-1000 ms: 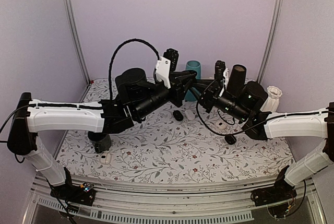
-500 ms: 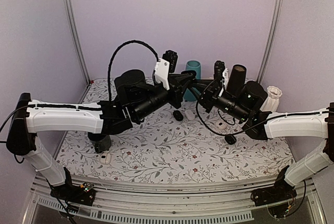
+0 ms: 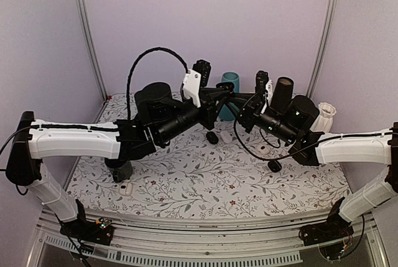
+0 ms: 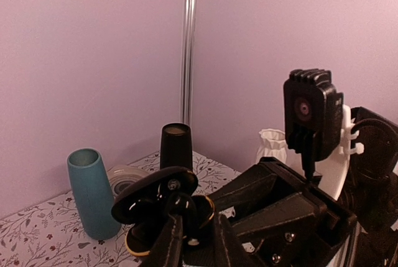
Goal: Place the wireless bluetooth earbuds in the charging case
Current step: Insert the right earbud into the right side groove of the charging case, then pick up the right earbud from the right side groove of the charging case.
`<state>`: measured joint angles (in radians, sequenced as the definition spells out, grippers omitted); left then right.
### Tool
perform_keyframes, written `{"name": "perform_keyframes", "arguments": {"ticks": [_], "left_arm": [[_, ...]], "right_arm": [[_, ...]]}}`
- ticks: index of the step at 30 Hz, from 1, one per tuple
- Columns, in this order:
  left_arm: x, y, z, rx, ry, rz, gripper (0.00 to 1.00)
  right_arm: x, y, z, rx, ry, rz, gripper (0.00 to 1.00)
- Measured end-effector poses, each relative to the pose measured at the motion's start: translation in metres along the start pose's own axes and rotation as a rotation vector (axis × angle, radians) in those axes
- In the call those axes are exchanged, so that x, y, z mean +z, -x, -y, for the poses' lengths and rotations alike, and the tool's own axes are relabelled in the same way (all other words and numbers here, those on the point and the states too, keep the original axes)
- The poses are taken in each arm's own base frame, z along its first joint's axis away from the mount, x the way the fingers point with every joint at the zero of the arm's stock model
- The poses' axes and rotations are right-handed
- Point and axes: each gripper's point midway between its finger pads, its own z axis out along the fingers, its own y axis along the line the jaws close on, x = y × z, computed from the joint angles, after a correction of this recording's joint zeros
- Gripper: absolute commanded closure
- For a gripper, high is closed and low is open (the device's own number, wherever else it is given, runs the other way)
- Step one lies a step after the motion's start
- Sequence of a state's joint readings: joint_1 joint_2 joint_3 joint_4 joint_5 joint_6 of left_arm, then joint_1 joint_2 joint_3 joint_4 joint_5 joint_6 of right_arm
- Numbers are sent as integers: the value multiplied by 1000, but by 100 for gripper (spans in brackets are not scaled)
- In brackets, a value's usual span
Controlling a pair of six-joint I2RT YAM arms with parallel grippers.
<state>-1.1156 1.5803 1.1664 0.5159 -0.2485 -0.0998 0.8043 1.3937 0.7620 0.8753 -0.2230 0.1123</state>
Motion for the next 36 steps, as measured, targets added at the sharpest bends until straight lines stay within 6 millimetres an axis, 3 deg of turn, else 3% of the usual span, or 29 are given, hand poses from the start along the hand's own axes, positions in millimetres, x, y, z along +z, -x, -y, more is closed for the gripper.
{"name": "perform_keyframes", "arguments": {"ticks": [24, 36], "left_arm": [[6, 11, 4, 7, -10, -66, 73], [6, 11, 4, 0, -6, -86, 80]], "right_arm": [[0, 8, -1, 36, 4, 31, 97], [0, 9, -1, 36, 5, 37, 97]]}}
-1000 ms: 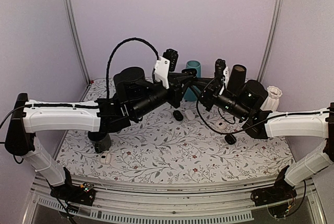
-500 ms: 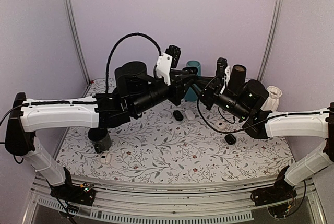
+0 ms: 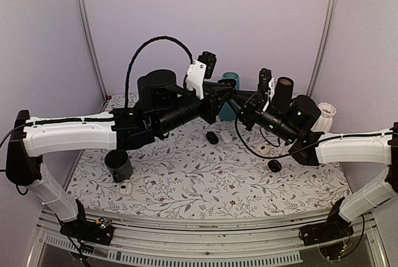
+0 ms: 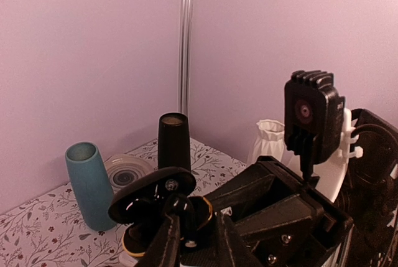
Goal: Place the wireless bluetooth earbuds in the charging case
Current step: Pick up the right earbud from the right side groove of the charging case.
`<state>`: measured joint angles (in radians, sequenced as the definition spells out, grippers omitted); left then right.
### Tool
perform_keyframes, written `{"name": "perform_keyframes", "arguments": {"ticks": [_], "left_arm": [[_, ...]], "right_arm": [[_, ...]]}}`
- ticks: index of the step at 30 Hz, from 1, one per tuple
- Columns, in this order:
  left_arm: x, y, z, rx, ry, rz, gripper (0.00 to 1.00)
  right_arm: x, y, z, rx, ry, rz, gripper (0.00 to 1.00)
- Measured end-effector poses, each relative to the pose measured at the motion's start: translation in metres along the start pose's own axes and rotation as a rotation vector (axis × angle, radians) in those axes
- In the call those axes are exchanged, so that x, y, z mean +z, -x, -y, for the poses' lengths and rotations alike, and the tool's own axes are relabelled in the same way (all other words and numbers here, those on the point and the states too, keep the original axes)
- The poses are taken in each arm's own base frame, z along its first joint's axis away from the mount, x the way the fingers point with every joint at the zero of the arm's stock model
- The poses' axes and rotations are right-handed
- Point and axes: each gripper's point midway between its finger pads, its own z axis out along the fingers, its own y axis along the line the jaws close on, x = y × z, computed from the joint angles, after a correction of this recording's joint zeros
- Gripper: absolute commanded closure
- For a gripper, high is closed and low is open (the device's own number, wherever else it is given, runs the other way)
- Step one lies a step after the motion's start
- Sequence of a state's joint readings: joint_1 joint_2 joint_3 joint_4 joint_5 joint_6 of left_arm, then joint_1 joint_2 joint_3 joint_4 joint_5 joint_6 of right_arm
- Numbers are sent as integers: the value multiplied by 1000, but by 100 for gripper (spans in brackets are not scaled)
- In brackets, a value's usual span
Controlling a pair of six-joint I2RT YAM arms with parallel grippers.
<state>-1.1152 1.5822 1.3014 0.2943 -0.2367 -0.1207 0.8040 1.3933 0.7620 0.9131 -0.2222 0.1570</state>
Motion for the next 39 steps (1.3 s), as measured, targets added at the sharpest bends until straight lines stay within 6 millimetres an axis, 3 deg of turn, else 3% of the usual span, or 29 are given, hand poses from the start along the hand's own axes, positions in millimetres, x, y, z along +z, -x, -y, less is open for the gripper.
{"name": "perform_keyframes", "arguments": {"ticks": [39], "left_arm": [[5, 4, 2, 26, -9, -27, 99]], "right_arm": [[0, 1, 3, 0, -16, 3, 97]]}}
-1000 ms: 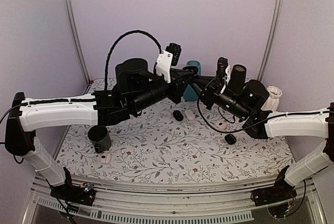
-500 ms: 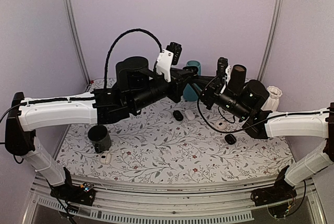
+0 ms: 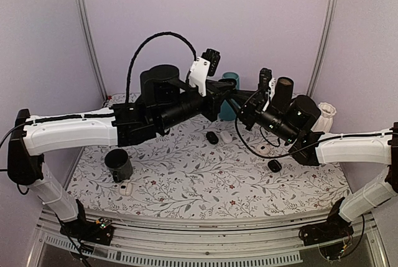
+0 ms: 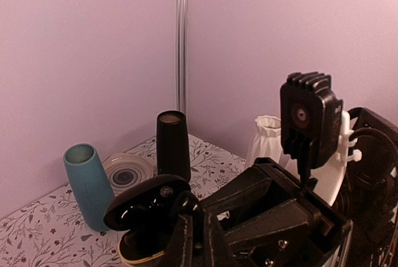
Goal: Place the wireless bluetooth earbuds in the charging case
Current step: Pick up the right earbud from the right side groove of the charging case.
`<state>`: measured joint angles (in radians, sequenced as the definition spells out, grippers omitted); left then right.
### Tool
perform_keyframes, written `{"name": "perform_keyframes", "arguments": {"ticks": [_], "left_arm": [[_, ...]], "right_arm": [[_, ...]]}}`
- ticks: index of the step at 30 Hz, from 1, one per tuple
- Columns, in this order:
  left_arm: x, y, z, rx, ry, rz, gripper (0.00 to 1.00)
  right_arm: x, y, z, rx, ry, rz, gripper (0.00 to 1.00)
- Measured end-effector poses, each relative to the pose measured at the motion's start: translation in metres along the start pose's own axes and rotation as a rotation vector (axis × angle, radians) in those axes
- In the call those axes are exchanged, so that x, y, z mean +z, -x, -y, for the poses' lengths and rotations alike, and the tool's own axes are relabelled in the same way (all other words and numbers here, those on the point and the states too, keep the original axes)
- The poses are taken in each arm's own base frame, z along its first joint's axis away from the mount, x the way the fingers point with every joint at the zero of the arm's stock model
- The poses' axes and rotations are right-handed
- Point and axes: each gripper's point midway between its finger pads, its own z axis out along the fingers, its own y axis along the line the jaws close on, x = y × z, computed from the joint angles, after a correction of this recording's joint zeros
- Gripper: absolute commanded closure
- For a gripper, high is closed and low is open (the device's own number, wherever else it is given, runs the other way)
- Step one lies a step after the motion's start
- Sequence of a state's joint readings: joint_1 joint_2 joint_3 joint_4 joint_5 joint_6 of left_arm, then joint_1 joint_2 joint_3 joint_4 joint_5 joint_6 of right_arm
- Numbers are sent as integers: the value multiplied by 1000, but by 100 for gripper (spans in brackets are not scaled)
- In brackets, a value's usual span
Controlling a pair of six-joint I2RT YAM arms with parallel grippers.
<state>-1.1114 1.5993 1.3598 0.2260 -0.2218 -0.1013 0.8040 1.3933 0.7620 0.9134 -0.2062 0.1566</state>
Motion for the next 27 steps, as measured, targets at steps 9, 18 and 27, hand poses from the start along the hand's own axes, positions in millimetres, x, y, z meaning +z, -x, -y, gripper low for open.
{"name": "perform_keyframes", "arguments": {"ticks": [9, 18, 27], "left_arm": [[-1, 3, 6, -12, -35, 4, 100], [-27, 12, -3, -70, -41, 25, 100], [-46, -37, -40, -145, 25, -58, 100]], "right_arm": [[0, 1, 7, -1, -38, 6, 97], [-2, -1, 27, 0, -121, -1, 97], [-7, -1, 47, -2, -207, -6, 97]]}}
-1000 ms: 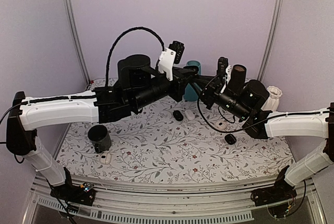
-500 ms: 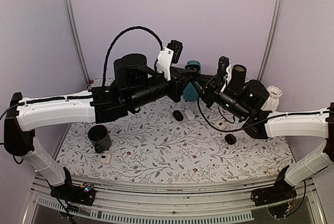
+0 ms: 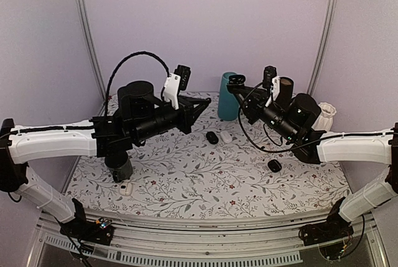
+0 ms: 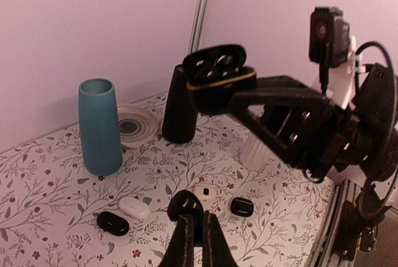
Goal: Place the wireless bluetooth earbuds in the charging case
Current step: Pick up the right earbud from the right side groove of the charging case, then place the right earbud at the center of the board.
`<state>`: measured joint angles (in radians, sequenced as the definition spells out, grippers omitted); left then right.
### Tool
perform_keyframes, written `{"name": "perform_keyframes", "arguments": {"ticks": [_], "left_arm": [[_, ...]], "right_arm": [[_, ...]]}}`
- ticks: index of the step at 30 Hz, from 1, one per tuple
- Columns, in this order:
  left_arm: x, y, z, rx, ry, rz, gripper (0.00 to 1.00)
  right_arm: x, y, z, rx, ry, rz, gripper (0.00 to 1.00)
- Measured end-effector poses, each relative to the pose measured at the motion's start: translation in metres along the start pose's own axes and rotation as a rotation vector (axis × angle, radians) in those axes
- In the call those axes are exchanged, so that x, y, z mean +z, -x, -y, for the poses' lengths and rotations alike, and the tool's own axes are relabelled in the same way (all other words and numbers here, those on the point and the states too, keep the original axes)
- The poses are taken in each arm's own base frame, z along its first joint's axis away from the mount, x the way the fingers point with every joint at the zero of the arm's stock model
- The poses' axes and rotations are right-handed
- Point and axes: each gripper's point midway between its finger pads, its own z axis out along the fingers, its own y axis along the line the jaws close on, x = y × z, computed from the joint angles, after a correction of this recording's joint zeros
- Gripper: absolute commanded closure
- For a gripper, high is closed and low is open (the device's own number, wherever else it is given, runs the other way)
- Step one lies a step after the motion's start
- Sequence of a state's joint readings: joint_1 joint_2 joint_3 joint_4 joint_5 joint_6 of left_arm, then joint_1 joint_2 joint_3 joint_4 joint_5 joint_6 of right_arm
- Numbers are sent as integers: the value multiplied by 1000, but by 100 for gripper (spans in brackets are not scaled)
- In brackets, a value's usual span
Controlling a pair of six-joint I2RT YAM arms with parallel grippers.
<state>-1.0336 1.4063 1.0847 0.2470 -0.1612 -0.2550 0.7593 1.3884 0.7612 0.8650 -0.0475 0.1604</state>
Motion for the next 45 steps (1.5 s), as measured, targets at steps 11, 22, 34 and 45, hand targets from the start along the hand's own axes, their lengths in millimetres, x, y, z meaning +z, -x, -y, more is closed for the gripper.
{"name": "perform_keyframes", "arguments": {"ticks": [11, 22, 34, 45], "left_arm": [[10, -163, -35, -61, -10, -354, 100], [23, -269, -37, -123, -83, -585, 100], [28, -283, -41, -148, -76, -626, 91], [20, -305, -44, -139, -31, -694, 84]], "right_arm": [[-14, 22, 10, -4, -65, 39, 97], [-24, 24, 13, -3, -87, 37, 97], [-29, 16, 15, -1, -99, 13, 98], [-31, 13, 16, -1, -100, 4, 98]]}}
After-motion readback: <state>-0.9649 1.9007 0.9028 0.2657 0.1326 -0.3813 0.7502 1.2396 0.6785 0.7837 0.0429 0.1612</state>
